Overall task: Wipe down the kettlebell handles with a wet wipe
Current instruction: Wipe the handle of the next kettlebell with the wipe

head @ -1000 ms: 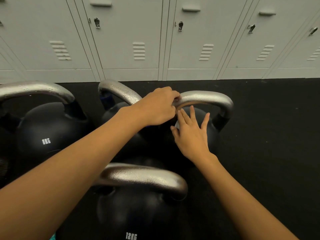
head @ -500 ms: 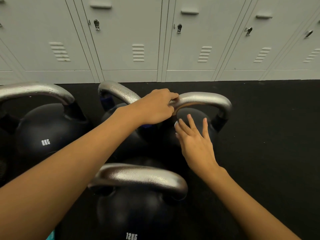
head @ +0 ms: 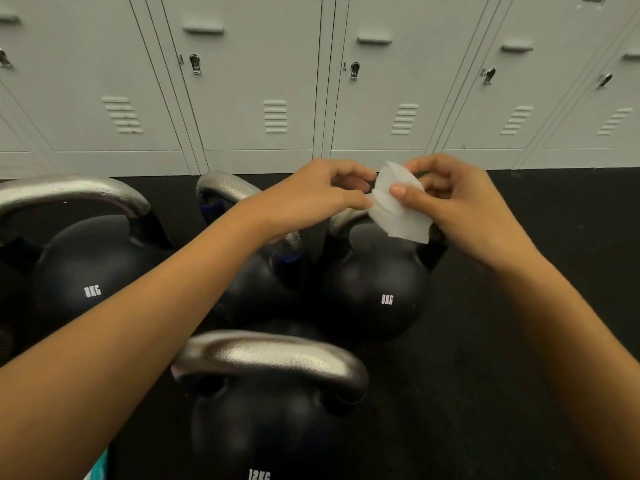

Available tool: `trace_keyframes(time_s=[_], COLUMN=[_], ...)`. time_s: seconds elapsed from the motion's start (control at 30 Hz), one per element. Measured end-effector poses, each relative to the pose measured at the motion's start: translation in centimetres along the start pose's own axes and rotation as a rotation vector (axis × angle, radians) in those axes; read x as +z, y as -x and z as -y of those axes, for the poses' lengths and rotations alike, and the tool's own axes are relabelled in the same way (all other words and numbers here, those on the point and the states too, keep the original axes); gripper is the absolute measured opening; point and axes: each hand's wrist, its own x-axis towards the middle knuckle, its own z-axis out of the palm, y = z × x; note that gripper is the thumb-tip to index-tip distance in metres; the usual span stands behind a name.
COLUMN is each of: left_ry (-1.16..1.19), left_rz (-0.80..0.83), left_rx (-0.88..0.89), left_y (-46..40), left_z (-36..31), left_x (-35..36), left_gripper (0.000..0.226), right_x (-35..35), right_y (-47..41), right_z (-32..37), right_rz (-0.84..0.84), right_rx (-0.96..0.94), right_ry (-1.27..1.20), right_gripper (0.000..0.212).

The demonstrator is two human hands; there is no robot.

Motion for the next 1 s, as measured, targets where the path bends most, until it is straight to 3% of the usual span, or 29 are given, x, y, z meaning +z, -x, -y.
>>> trace_keyframes(time_s=[0.2, 0.4, 0.53, 0.63, 0.77, 1.0], left_ry=[0.339, 0.006, -0.131, -0.319, -0.451, -0.568], left_rz=[-0.024, -0.327, -0.404, -0.322, -0.084, -0.035], left_rx=[0.011, 0.180, 0.254, 0.234, 0.084, 0.111], left_y=[-0.6, -2.2, -3.0, -2.3, -1.2, -1.1], left_z=[-0.3, -0.2, 0.2, 1.2, 2.2, 1.5], left_x=[1.0, 0.0, 0.2, 0.7, 0.7, 0.7], left_gripper=[0.034, 0.017, 0.016, 0.016, 0.036, 0.039], right_x=[-0.3, -1.2, -0.9, -0.2, 0.4, 0.6], right_y=[-1.4, -2.6, -2.4, -1.9, -0.9, -1.0], right_z=[0.5, 1.3, 1.4, 0.0, -3.3, -4.8], right_rz=[-0.011, -0.084, -0.096, -0.021, 0.167, 0.234], right_rx=[0.030, -0.159, -0.300, -0.378, -0.446, -0.552], right_ry=[-0.113, -0.084, 0.052, 0.242, 0.490, 0.648], right_gripper=[0.015, 0.015, 0.013, 0.015, 0.017, 0.016])
